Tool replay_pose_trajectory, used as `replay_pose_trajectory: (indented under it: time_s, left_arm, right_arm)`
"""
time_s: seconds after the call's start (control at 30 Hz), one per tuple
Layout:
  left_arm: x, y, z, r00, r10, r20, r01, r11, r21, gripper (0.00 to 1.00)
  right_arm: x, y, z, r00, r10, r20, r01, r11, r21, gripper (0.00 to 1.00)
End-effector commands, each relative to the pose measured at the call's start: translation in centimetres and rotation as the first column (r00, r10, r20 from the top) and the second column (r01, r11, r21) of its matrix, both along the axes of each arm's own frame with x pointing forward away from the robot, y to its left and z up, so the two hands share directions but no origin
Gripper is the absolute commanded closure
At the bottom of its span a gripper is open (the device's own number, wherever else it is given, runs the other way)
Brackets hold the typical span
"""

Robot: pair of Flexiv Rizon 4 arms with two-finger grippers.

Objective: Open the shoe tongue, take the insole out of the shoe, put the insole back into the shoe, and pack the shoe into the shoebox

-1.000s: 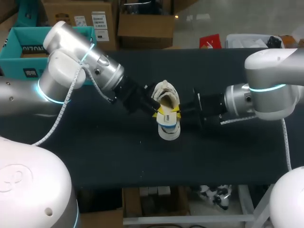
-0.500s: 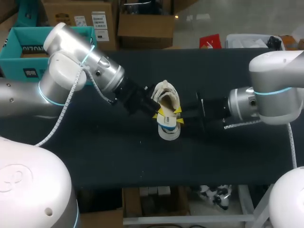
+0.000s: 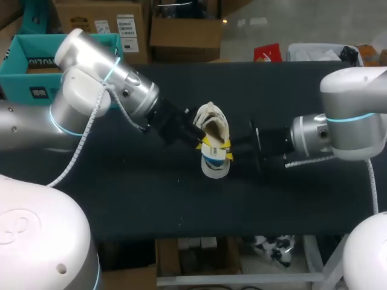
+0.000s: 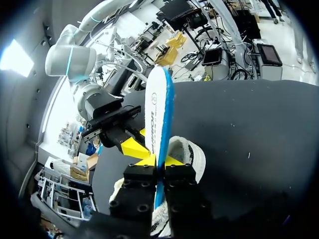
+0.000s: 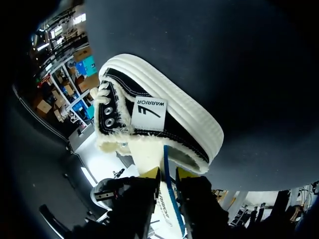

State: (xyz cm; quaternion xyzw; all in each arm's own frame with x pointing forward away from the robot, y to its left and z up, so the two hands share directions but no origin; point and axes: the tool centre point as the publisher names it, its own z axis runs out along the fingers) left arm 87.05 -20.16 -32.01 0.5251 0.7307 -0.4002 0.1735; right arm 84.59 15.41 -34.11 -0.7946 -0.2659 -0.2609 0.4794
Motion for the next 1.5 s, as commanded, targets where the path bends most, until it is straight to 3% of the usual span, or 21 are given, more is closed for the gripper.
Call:
replay_pose_trajectory:
  time_s: [0.03,0.13,0.23,0.27,0.53,1.1,1.5]
  left_arm:
    - [-0.1,-0.3,-0.2,1.000,0.005,0.003,-0.004,1.000,-0.004,1.00]
    - [-0.1,-0.3,-0.3,1.000,0.003,0.004,-0.003,1.000,-0.005,1.00]
    - [-0.1,-0.4,-0.4,1.000,0.004,0.006,-0.004,1.000,-0.002,1.00]
    - [-0.1,-0.4,-0.4,1.000,0.005,0.006,-0.005,1.000,-0.001,1.00]
    - [0.1,-0.3,-0.8,1.000,0.013,0.007,-0.013,1.000,0.006,1.00]
    - [1.7,-0.7,-0.6,0.999,0.012,0.049,-0.013,1.000,0.008,1.00]
    - [0.9,-0.7,-0.6,0.997,-0.022,0.078,0.022,1.000,-0.004,1.00]
  right_arm:
    - [0.1,0.0,-0.4,1.000,0.005,-0.010,-0.005,1.000,0.012,0.58]
    - [0.1,0.0,-0.5,1.000,0.008,-0.014,-0.008,1.000,0.023,0.62]
    - [0.1,0.2,-0.4,1.000,0.017,-0.004,-0.017,0.999,0.044,0.94]
    - [0.1,0.2,-0.3,1.000,0.019,-0.001,-0.019,0.999,0.049,1.00]
    - [0.3,0.7,-0.4,0.999,0.032,0.005,-0.033,0.998,0.048,1.00]
    - [2.3,1.0,-0.2,0.996,-0.005,0.086,0.010,0.998,-0.056,1.00]
    - [2.2,1.0,0.2,0.993,-0.027,0.111,0.037,0.995,-0.088,1.00]
